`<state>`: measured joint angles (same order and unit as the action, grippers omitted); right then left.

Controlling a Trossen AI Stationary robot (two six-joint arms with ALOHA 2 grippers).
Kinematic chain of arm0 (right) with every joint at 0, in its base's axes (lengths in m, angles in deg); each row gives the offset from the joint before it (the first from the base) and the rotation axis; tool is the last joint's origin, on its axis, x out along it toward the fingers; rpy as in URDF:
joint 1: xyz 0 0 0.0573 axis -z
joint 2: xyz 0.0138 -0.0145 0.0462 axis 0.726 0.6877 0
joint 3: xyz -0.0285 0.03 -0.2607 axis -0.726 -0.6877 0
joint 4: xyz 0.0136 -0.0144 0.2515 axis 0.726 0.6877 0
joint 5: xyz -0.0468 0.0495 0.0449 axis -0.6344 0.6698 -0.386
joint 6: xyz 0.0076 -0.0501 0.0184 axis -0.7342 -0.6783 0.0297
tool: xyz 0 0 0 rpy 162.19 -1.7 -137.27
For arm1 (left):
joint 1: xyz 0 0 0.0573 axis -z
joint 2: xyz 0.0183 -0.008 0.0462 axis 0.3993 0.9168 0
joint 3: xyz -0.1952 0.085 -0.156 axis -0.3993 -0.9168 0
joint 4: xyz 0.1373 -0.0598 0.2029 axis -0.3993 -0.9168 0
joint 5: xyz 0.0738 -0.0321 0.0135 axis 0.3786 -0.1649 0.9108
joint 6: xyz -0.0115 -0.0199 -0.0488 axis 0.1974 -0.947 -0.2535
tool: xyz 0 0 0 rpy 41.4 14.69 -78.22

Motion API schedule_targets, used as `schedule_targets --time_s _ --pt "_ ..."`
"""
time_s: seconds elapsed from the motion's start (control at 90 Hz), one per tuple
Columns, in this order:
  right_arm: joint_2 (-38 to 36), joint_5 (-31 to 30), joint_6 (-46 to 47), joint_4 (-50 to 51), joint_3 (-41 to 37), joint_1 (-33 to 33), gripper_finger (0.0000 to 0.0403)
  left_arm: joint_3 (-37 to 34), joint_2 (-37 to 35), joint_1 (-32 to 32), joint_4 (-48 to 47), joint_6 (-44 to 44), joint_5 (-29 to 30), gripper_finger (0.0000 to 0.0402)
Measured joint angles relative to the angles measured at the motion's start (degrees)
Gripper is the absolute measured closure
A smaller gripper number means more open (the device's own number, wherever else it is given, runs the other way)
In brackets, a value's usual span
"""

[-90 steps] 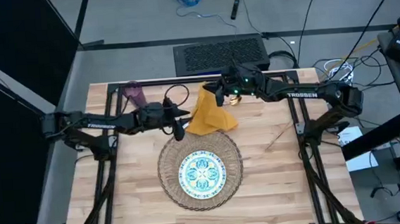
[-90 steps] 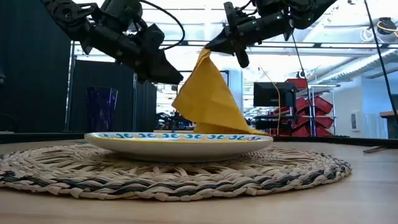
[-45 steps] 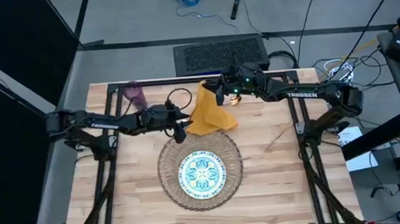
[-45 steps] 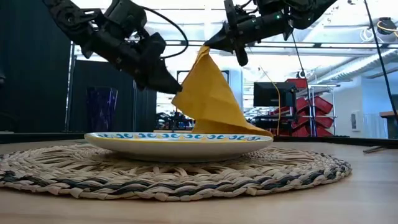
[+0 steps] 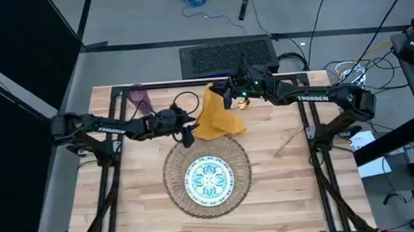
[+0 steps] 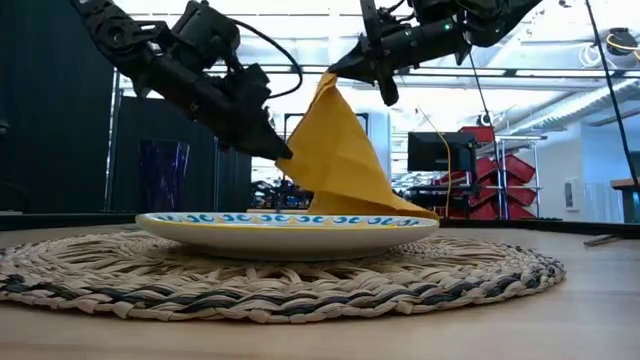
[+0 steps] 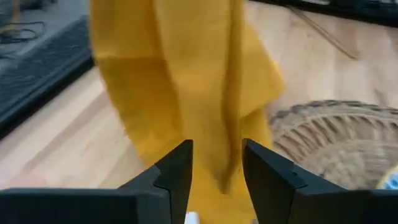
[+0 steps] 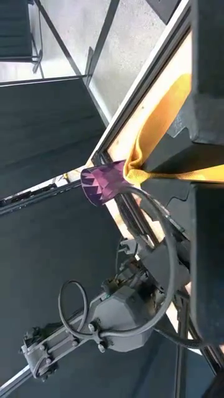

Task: Set table place
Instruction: Fold the yellow table napkin

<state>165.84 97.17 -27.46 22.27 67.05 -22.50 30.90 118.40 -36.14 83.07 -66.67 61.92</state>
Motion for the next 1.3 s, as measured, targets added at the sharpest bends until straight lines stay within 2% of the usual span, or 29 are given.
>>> schedule_targets --time_s 0.078,0.222,0.278,0.522,0.733,1.056,1.3 --pt "0.0 0.0 0.0 0.0 0.0 0.0 0.0403 0.0 0.0 0.0 0.0 0.0 1.0 0.0303" --pt "0.0 0.0 0.0 0.0 0.0 0.0 0.0403 0.0 0.0 0.0 0.0 0.2 1.4 0.0380" --pt "0.0 0.0 0.0 0.0 0.0 0.0 0.0403 0.0 0.0 0.0 0.0 0.3 1.2 0.0394" --pt "0.0 0.0 0.0 -0.3 0.0 0.0 0.0403 0.0 -0.7 0.0 -0.3 1.6 0.9 0.0401" --pt "0.0 0.1 0.5 0.3 0.3 0.0 0.0403 0.1 -5.4 0.4 -2.9 2.0 0.9 0.0401" --pt "0.0 -0.5 -1.4 4.6 7.2 0.0 0.0403 0.8 -21.3 0.4 -11.1 4.9 4.5 0.0401" --pt "1.0 -2.0 -1.9 6.1 11.2 0.0 0.0403 10.6 -28.9 0.4 -20.1 10.1 6.1 0.0401"
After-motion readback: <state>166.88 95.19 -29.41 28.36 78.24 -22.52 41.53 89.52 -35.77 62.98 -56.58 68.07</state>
